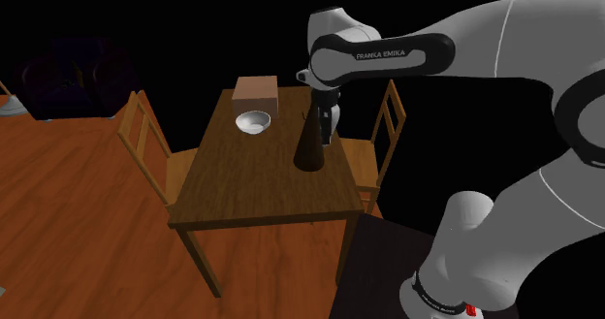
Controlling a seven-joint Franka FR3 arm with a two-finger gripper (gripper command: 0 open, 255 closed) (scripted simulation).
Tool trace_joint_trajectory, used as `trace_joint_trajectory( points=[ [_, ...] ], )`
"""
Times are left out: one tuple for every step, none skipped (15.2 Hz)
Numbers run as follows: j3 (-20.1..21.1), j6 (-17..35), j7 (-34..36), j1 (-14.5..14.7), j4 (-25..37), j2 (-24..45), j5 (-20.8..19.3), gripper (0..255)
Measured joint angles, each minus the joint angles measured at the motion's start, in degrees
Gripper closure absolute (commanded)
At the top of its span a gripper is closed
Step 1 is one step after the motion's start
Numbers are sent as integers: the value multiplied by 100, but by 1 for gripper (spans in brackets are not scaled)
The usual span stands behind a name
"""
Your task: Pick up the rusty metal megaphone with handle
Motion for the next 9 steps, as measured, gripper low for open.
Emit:
trace_joint_trajectory(
  points=[
    [-84,36,-178,-5,156,194,-20,0],
    [-153,91,-334,-10,275,364,-35,0],
    [-230,98,-512,-20,459,551,-41,0],
    [-283,134,-657,-18,617,742,-34,0],
    [-361,161,-842,-38,792,939,-27,0],
    [-426,198,-1016,-46,1007,1186,10,0],
    [-490,251,-1195,-69,1179,1409,40,0],
    [-533,282,-1344,-87,1333,1595,65,0],
    [-595,315,-1535,-127,1544,1832,113,0]
  ],
)
